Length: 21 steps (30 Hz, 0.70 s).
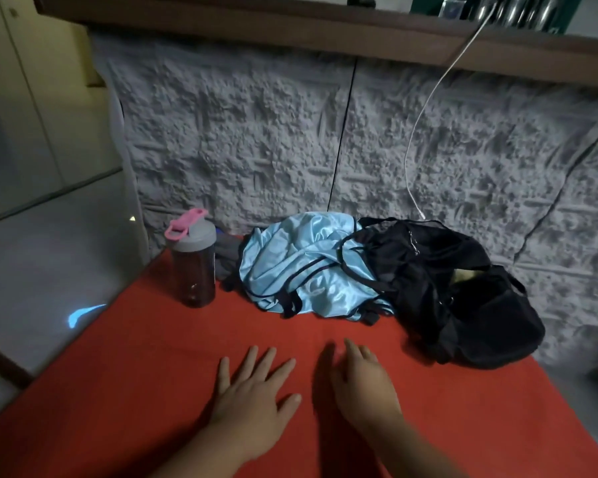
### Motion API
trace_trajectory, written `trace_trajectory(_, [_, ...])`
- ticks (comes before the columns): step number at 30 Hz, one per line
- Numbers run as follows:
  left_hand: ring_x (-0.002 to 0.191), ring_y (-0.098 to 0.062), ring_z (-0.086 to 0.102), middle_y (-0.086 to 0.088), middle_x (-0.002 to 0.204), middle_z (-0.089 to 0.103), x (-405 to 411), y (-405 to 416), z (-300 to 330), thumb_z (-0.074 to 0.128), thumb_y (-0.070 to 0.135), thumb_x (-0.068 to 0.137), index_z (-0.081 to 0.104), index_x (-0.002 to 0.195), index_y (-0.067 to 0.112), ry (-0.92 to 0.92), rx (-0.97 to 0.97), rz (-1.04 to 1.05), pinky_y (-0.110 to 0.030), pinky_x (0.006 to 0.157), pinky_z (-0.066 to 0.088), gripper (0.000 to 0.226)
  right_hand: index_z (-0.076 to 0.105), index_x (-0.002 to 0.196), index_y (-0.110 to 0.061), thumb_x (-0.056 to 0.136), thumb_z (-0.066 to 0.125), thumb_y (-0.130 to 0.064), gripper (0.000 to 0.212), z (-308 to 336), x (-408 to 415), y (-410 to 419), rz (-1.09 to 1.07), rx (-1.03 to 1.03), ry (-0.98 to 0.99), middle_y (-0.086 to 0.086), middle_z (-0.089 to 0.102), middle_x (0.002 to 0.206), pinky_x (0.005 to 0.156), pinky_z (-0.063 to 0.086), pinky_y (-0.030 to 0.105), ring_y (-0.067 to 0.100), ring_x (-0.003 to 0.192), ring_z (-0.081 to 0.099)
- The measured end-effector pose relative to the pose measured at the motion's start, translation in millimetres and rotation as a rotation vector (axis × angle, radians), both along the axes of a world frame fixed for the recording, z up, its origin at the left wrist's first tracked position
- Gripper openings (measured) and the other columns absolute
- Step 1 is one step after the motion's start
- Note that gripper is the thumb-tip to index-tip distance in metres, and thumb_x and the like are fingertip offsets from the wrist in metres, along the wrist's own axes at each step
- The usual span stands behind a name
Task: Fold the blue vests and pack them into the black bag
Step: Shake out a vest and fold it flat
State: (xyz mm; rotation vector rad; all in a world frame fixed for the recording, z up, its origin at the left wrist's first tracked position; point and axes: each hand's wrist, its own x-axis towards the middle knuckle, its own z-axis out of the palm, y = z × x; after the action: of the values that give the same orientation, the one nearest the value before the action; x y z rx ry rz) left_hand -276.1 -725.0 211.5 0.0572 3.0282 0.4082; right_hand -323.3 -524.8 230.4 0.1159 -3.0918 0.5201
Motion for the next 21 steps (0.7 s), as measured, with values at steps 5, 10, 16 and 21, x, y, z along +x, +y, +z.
trace_trajectory(5, [0.139, -0.021, 0.043, 0.006, 0.144, 0.054, -52.0, -15.0, 13.3, 0.043, 0.046, 0.092, 0.057, 0.138, 0.034, 0.225, 0.114, 0.015, -0.043, 0.119, 0.027, 0.049, 0.036, 0.152, -0.023, 0.086, 0.058, -0.017, 0.07, 47.7, -100.9, -53.9, 0.156, 0.009, 0.392, 0.011, 0.047, 0.141, 0.104, 0.044, 0.043, 0.034, 0.129, 0.046])
trace_trajectory(10, [0.107, -0.017, 0.06, 0.011, 0.113, 0.068, -70.1, -29.1, 27.1, 0.06, 0.034, 0.09, 0.071, 0.116, 0.028, 0.408, 0.335, 0.096, -0.032, 0.098, 0.047, 0.029, 0.061, 0.125, -0.027, 0.091, 0.054, -0.023, 0.035, 67.2, -154.7, -90.6, 0.169, 0.481, 0.202, 0.004, 0.06, 0.126, 0.104, 0.033, 0.05, 0.028, 0.125, 0.048])
trace_trajectory(16, [0.133, -0.021, 0.049, 0.002, 0.148, 0.046, -44.9, -37.9, 49.7, 0.071, 0.026, 0.086, 0.038, 0.149, 0.036, 0.345, 0.453, 0.148, -0.034, 0.109, 0.041, 0.072, 0.056, 0.076, -0.021, 0.078, 0.069, -0.02, 0.013, 54.9, -51.8, -84.3, 0.169, 0.069, 0.363, 0.004, 0.066, 0.074, 0.067, 0.04, 0.039, 0.032, 0.073, 0.064])
trace_trajectory(21, [0.147, -0.025, 0.03, -0.004, 0.166, 0.006, 10.4, -29.2, 62.5, 0.062, 0.007, 0.08, 0.026, 0.15, 0.054, 0.145, 0.284, 0.031, -0.031, 0.119, 0.03, 0.092, 0.056, 0.079, -0.02, 0.084, 0.051, -0.03, 0.013, 68.6, 79.4, -52.6, 0.187, -0.153, 0.17, 0.002, 0.067, 0.079, 0.067, 0.042, 0.04, 0.027, 0.078, 0.063])
